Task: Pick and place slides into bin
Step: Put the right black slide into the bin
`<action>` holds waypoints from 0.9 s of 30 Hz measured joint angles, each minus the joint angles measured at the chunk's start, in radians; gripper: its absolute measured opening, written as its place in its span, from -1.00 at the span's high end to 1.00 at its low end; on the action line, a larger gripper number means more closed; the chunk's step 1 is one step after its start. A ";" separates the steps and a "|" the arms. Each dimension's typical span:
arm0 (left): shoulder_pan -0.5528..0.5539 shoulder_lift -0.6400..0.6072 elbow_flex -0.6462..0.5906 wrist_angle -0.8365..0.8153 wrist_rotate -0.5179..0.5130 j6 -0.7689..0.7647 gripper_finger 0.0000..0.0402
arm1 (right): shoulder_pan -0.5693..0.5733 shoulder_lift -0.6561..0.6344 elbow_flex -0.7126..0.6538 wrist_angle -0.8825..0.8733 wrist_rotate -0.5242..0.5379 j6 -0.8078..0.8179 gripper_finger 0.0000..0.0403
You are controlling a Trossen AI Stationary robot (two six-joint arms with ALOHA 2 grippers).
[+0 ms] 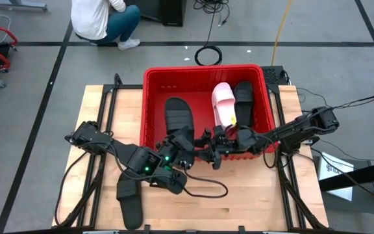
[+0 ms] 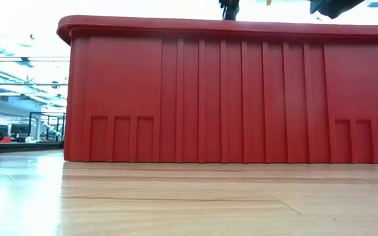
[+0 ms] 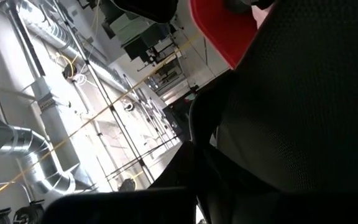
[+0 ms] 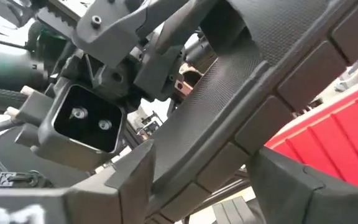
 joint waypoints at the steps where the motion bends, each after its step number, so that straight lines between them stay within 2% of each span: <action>1: -0.001 0.000 0.000 0.000 -0.001 0.000 0.96 | -0.001 0.000 0.000 -0.001 0.001 -0.008 -0.08; 8: -0.007 0.000 0.000 0.005 0.000 -0.015 0.96 | -0.004 0.000 0.001 -0.024 0.011 -0.049 0.35; 12: -0.019 0.002 0.000 0.016 0.004 -0.055 0.95 | -0.006 0.002 0.002 -0.044 0.057 -0.107 0.57; 20: -0.042 0.002 0.000 0.007 -0.035 -0.142 0.91 | -0.015 0.000 0.004 -0.067 0.055 -0.140 0.61; 23: -0.054 0.002 0.000 0.005 -0.057 -0.151 0.81 | -0.015 -0.001 0.004 -0.066 0.053 -0.153 0.61; 27: -0.068 0.002 0.000 0.003 -0.069 -0.183 0.58 | -0.028 -0.001 0.004 -0.066 0.035 -0.141 0.61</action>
